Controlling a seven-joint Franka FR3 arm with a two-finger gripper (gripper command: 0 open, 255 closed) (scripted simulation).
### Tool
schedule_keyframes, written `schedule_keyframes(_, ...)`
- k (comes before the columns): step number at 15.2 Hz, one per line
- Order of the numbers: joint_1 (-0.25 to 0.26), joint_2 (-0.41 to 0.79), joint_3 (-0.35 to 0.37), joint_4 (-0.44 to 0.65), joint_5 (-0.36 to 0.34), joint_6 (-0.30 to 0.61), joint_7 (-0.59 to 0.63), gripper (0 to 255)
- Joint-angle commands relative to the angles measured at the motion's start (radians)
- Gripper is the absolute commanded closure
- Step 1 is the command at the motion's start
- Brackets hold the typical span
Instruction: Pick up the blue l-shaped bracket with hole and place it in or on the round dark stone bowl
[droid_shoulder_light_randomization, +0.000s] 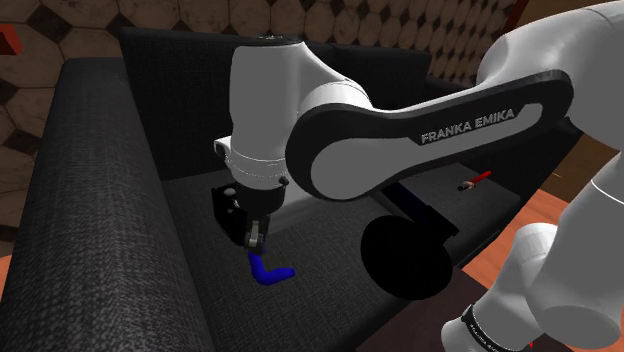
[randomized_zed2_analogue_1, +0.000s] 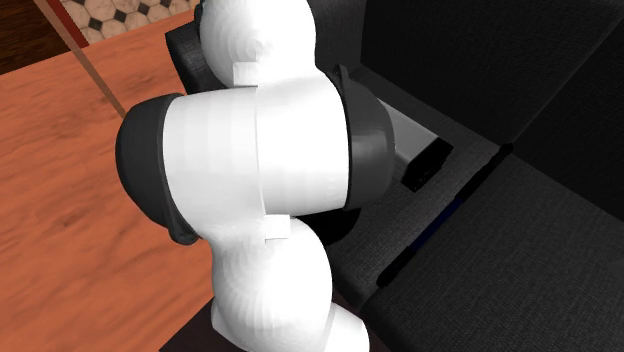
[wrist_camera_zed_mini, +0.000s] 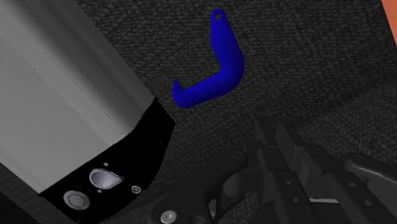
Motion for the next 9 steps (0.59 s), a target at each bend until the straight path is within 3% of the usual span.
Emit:
schedule_keyframes(1, 0.000, 0.000, 0.000, 0.000, 0.000, 0.000, 0.000, 255)
schedule_keyframes(2, 0.000, 0.000, 0.000, 0.000, 0.000, 0.000, 0.000, 0)
schedule_keyframes(9, -0.009, 0.122, -0.067, -0.027, -0.107, 0.152, 0.506, 0)
